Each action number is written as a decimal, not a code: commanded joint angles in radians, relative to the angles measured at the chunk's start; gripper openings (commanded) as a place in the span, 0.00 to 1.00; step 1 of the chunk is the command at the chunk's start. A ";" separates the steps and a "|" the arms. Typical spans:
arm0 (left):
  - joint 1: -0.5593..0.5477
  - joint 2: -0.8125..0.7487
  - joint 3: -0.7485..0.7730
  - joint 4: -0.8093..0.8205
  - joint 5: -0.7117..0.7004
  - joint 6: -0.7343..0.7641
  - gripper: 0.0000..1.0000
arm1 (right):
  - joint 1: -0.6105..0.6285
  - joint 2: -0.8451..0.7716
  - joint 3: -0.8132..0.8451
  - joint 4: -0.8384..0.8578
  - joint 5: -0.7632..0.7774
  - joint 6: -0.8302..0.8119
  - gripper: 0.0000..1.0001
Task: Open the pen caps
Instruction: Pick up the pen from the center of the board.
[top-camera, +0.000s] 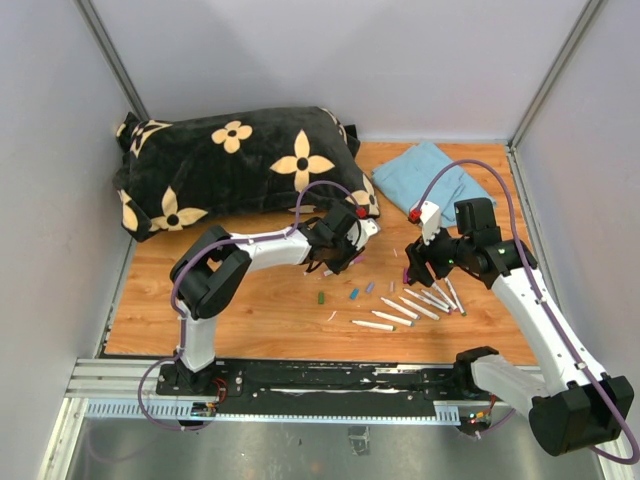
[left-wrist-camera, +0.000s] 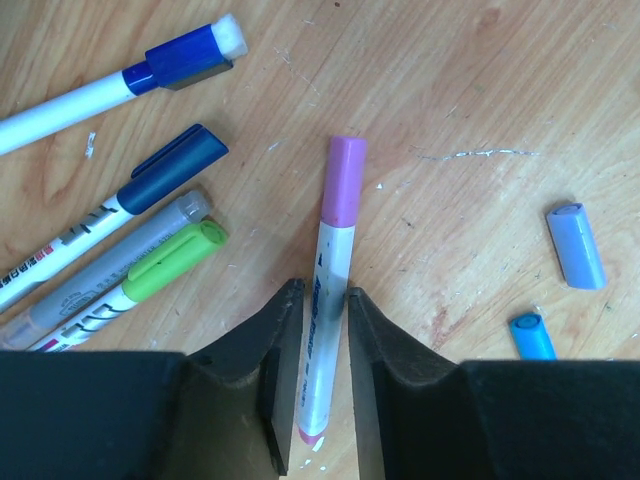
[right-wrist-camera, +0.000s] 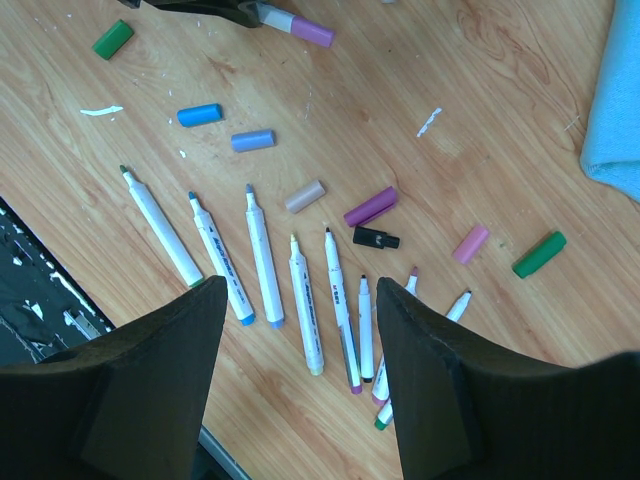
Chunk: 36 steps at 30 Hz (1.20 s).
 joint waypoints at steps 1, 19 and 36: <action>-0.009 0.007 0.009 -0.013 -0.012 0.002 0.31 | -0.015 -0.017 0.000 -0.008 -0.026 -0.003 0.63; -0.009 -0.046 -0.018 0.046 -0.067 -0.031 0.00 | -0.014 -0.043 0.001 -0.009 -0.075 -0.011 0.63; -0.009 -0.273 -0.190 0.236 -0.011 -0.064 0.00 | -0.015 -0.101 -0.002 -0.003 -0.216 -0.036 0.63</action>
